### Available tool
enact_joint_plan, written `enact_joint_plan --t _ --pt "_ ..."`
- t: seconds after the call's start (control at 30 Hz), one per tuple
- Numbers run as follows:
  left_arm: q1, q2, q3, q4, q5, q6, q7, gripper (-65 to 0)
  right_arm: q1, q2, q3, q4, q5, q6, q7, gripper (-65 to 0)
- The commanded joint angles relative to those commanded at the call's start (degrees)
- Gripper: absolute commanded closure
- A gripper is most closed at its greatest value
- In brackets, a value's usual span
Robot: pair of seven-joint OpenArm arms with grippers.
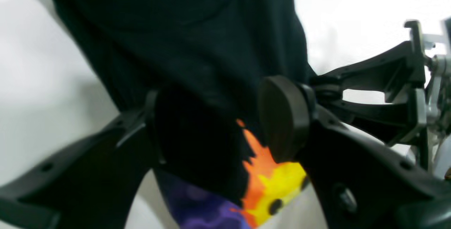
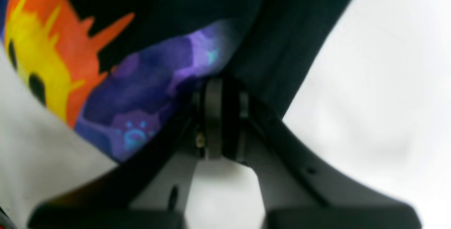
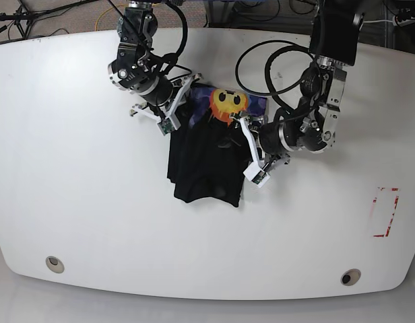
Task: Fold the T-shirt properly
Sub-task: 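Carry the folded shirt with the left gripper onto the red-taped square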
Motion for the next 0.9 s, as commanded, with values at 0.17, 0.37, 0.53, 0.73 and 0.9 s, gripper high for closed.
enact_joint_plan --t 0.17,0.37,0.53,0.73,0.9 --pt "0.1 2.6 0.1 2.4 2.8 6.0 -0.3 -36.1 0.0 0.0 3.9 4.2 -0.4 0.00 0.0 -5.1" --pt "0.0 7.3 6.9 4.7 12.6 17.9 -2.7 -37.2 0.4 1.7 10.4 7.1 -0.4 0.40 -2.2 -5.1" --pt "0.3 9.9 16.2 4.0 24.4 27.9 -9.5 -43.3 0.4 3.9 11.5 7.4 0.0 0.40 -3.0 -5.1" --pt "3.3 13.6 23.6 -2.3 38.6 34.5 -17.7 -45.1 0.4 4.6 12.7 7.6 0.0 0.40 -3.0 -5.1" --pt "5.0 14.2 21.8 -7.2 41.8 34.6 -20.7 -45.0 0.4 4.3 13.6 7.6 0.0 0.40 -3.0 -5.1"
